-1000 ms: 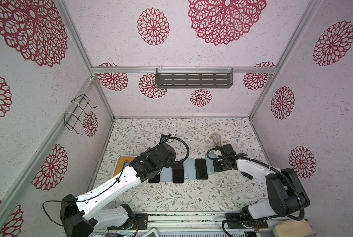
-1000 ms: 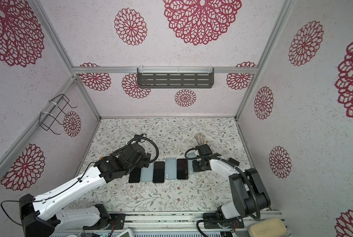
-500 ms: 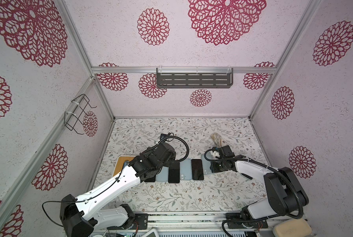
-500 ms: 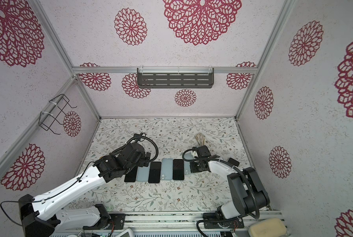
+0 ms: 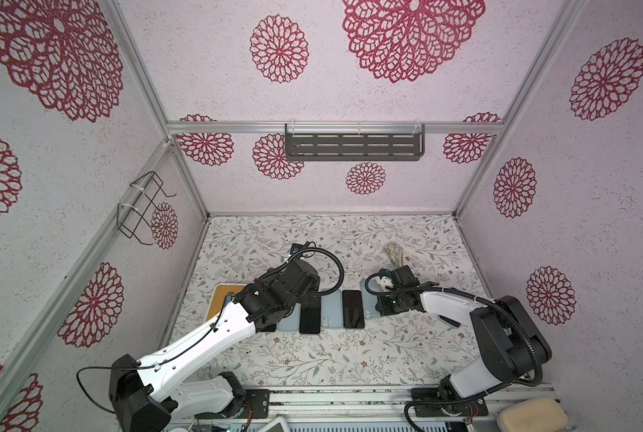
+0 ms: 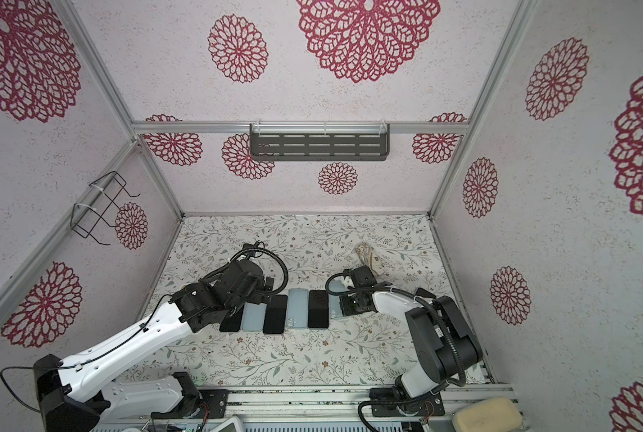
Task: Take the phone out of the phone case
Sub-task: Place the phone case at the center of the table.
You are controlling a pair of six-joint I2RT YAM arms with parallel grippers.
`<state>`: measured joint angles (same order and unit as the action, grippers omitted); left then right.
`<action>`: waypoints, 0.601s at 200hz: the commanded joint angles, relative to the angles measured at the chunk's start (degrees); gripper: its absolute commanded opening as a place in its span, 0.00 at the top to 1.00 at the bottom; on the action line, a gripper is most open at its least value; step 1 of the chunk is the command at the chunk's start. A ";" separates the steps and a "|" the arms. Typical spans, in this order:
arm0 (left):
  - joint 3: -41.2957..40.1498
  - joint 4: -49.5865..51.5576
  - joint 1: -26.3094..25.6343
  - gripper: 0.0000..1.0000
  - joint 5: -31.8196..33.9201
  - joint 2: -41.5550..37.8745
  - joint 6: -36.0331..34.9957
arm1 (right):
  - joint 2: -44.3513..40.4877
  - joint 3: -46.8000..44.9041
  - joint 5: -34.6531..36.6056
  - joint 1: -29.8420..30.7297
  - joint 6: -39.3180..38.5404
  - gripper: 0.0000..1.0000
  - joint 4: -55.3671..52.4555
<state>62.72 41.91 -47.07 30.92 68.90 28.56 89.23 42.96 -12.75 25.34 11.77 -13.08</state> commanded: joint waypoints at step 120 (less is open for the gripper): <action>-0.77 3.16 12.88 0.03 4.85 -3.67 3.96 | -12.76 -0.77 11.49 -0.01 2.18 0.01 -5.81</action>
<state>62.61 44.49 -35.40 32.69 66.22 31.57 83.00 41.95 -5.63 26.52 12.14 -16.01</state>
